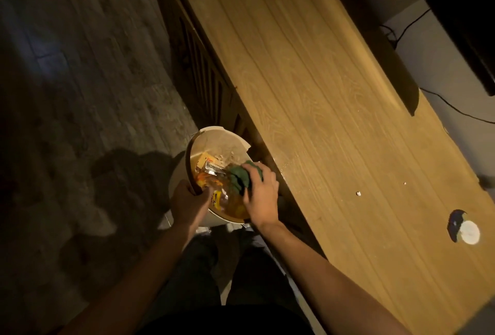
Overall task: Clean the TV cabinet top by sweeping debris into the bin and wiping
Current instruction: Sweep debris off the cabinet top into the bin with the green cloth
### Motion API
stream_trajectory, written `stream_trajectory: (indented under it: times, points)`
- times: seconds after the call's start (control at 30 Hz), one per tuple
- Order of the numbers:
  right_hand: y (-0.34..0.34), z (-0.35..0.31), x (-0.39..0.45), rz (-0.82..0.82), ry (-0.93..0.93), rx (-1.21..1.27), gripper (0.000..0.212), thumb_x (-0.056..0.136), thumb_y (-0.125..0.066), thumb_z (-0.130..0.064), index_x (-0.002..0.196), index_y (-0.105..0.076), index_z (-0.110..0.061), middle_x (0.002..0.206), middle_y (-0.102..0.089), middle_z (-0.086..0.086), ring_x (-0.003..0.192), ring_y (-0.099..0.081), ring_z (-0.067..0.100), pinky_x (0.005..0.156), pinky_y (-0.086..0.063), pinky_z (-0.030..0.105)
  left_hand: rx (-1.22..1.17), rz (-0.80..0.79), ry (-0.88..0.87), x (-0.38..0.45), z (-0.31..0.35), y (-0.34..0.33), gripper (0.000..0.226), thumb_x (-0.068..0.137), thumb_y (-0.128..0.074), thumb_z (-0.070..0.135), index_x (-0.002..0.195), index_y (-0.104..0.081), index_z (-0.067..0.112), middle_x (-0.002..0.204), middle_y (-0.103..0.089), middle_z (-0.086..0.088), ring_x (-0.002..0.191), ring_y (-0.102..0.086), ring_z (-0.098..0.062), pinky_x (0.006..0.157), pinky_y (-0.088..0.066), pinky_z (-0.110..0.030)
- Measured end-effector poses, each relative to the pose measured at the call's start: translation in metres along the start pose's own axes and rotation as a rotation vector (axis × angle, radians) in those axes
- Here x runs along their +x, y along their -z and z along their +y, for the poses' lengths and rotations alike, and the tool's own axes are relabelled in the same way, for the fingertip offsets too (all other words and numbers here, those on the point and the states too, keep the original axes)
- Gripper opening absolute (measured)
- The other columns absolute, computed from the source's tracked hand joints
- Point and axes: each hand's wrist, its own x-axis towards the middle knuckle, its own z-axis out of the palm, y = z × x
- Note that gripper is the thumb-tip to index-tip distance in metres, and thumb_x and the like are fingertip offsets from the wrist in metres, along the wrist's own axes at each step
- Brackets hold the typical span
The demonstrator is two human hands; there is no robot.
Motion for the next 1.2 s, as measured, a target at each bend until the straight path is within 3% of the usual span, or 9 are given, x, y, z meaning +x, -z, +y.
stream_trajectory:
  times: [0.27, 0.4, 0.53, 0.63, 0.7, 0.77, 0.83, 1.0, 1.2]
  points:
    - [0.065, 0.037, -0.012, 0.281, -0.093, 0.168, 0.053, 0.083, -0.063, 0.003, 0.134, -0.059, -0.011, 0.132, -0.055, 0.013, 0.126, -0.049, 0.029, 0.111, -0.039, 0.044, 0.09, 0.047, 0.023, -0.017, -0.015, -0.008, 0.036, 0.081, -0.076, 0.024, 0.105, -0.058, 0.004, 0.103, -0.066, -0.018, 0.097, -0.066, -0.037, 0.086, -0.057, -0.056]
    - [0.115, 0.091, -0.01, 0.409, -0.226, 0.207, 0.053, 0.084, -0.06, 0.006, 0.135, -0.058, -0.008, 0.128, -0.057, 0.015, 0.121, -0.052, 0.026, 0.108, -0.036, 0.028, 0.141, 0.095, 0.002, -0.036, -0.026, -0.025, 0.044, 0.078, -0.08, 0.029, 0.106, -0.057, 0.004, 0.104, -0.063, -0.014, 0.097, -0.063, -0.036, 0.085, -0.056, -0.052]
    - [0.177, 0.171, -0.003, 0.475, -0.352, 0.156, 0.048, 0.091, -0.054, -0.001, 0.138, -0.054, -0.012, 0.133, -0.054, 0.014, 0.126, -0.048, 0.024, 0.109, -0.034, 0.029, 0.184, 0.106, -0.009, -0.047, -0.035, -0.039, 0.037, 0.082, -0.077, 0.031, 0.099, -0.057, 0.005, 0.096, -0.063, -0.014, 0.089, -0.062, -0.034, 0.064, -0.048, -0.037]
    - [0.223, 0.238, 0.01, 0.511, -0.473, 0.1, 0.046, 0.097, -0.053, -0.006, 0.143, -0.049, -0.013, 0.142, -0.05, 0.012, 0.135, -0.045, 0.026, 0.119, -0.033, 0.039, 0.196, 0.149, -0.033, -0.052, -0.042, -0.045, 0.034, 0.078, -0.08, 0.034, 0.089, -0.062, 0.007, 0.082, -0.063, -0.007, 0.078, -0.062, -0.031, 0.053, -0.042, -0.031]
    - [0.25, 0.281, 0.02, 0.526, -0.56, 0.057, 0.045, 0.099, -0.054, -0.011, 0.144, -0.048, -0.016, 0.145, -0.049, 0.011, 0.137, -0.044, 0.026, 0.119, -0.034, 0.041, 0.226, 0.196, -0.052, -0.055, -0.048, -0.05, 0.033, 0.077, -0.079, 0.036, 0.082, -0.061, 0.009, 0.078, -0.062, -0.007, 0.078, -0.063, -0.033, 0.059, -0.047, -0.034]
    - [0.268, 0.317, 0.027, 0.502, -0.644, 0.025, 0.044, 0.101, -0.054, -0.017, 0.144, -0.047, -0.019, 0.146, -0.049, 0.009, 0.137, -0.044, 0.027, 0.119, -0.034, 0.043, 0.24, 0.229, -0.014, -0.057, -0.055, -0.054, 0.037, 0.078, -0.077, 0.035, 0.092, -0.061, 0.005, 0.089, -0.063, -0.014, 0.086, -0.062, -0.035, 0.072, -0.052, -0.044]
    - [0.274, 0.343, 0.028, 0.462, -0.69, -0.002, 0.044, 0.1, -0.054, -0.018, 0.143, -0.046, -0.019, 0.147, -0.047, 0.011, 0.138, -0.044, 0.031, 0.118, -0.035, 0.045, 0.239, 0.248, 0.0, -0.059, -0.062, -0.057, 0.032, 0.08, -0.075, 0.033, 0.087, -0.058, 0.006, 0.089, -0.062, -0.016, 0.087, -0.063, -0.037, 0.075, -0.052, -0.049]
    - [0.253, 0.348, 0.016, 0.479, -0.634, -0.038, 0.047, 0.097, -0.06, -0.015, 0.143, -0.049, -0.019, 0.143, -0.046, 0.012, 0.135, -0.043, 0.032, 0.117, -0.035, 0.046, 0.227, 0.297, -0.034, -0.068, -0.065, -0.07, 0.032, 0.08, -0.078, 0.028, 0.072, -0.051, 0.012, 0.079, -0.058, -0.015, 0.085, -0.064, -0.04, 0.072, -0.051, -0.047]
    - [0.193, 0.278, -0.014, 0.46, -0.427, -0.049, 0.052, 0.093, -0.061, -0.009, 0.143, -0.051, -0.016, 0.144, -0.046, 0.016, 0.133, -0.044, 0.034, 0.113, -0.036, 0.047, 0.226, 0.311, -0.015, -0.074, -0.062, -0.083, 0.035, 0.078, -0.079, 0.027, 0.082, -0.056, 0.001, 0.086, -0.063, -0.022, 0.083, -0.063, -0.039, 0.076, -0.053, -0.052]
